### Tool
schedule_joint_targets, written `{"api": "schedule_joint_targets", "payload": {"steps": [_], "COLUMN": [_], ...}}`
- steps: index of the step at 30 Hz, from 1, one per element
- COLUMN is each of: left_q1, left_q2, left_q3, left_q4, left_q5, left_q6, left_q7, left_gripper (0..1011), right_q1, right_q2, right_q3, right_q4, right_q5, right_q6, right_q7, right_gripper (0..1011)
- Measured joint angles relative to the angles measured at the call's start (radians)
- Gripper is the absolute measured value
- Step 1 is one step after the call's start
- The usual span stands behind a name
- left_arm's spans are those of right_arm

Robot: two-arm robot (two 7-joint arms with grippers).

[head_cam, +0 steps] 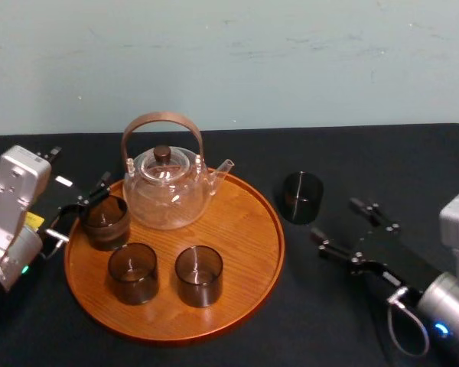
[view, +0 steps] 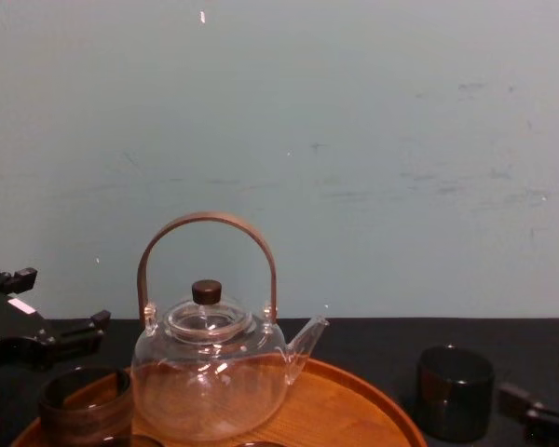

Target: Pick up the glass from the table and place it on the tray.

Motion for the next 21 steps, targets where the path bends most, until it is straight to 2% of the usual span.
{"api": "schedule_joint_targets", "payload": {"steps": [4, 11, 18, 21], "left_q1": [0.000, 0.000, 0.000, 0.000], "left_q2": [0.000, 0.000, 0.000, 0.000], "left_q3": [0.000, 0.000, 0.000, 0.000], "left_q4": [0.000, 0.000, 0.000, 0.000], "left_q5": [0.000, 0.000, 0.000, 0.000], "left_q6": [0.000, 0.000, 0.000, 0.000], "left_q7": [0.000, 0.000, 0.000, 0.000], "left_gripper": [1001, 1002, 1001, 1001], "right_q1": [-0.011, -0.003, 0.025, 0.054], "right_q2": [-0.010, -0.028, -0.044, -0.054], "right_q3": [0.037, 0.064, 0.060, 0.049], "right_q4": [0.015, 0.039, 0.068, 0.097], "right_q5": [0.000, 0.000, -0.011, -0.023], "right_q6": [0.003, 0.035, 0.065, 0.078], "right_q7": [-0.024, -0.037, -0.033, -0.029], "right_gripper": [1002, 1002, 1002, 1002]}}
